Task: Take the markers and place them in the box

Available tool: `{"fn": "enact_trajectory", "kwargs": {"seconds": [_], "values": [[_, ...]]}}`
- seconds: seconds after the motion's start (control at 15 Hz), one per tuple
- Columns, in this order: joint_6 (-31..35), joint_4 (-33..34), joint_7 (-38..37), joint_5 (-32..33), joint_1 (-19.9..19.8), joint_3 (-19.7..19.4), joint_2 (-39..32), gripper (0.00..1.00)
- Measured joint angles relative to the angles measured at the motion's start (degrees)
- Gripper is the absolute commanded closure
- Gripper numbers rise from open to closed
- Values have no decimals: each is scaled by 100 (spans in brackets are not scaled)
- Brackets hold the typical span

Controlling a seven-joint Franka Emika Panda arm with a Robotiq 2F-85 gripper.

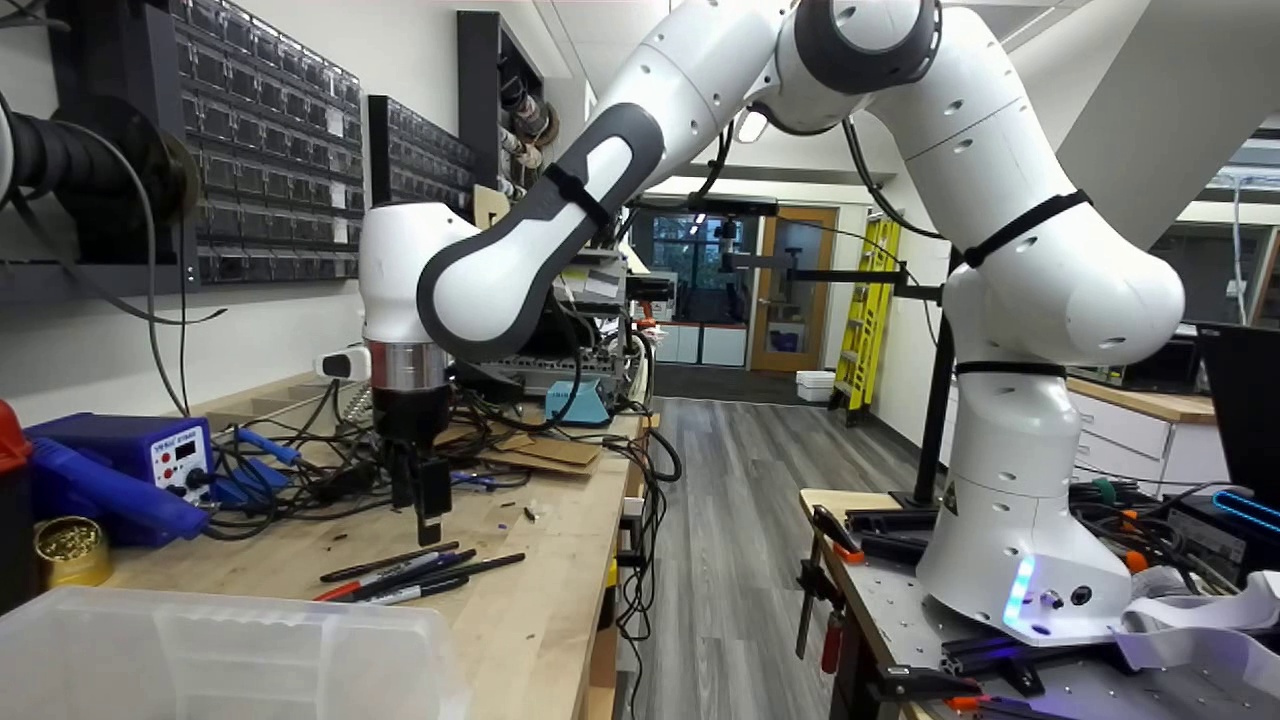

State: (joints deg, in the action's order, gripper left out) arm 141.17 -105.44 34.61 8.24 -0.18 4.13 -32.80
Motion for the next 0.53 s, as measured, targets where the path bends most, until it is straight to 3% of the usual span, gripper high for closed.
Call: {"fn": "enact_trajectory", "kwargs": {"seconds": [0.4, 0.47, 0.53], "values": [[348, 3, 550, -13, -208, 246, -335, 0], [385, 3, 601, -20, -226, 279, -379, 5], [415, 3, 641, -25, -237, 305, -416, 26]]}}
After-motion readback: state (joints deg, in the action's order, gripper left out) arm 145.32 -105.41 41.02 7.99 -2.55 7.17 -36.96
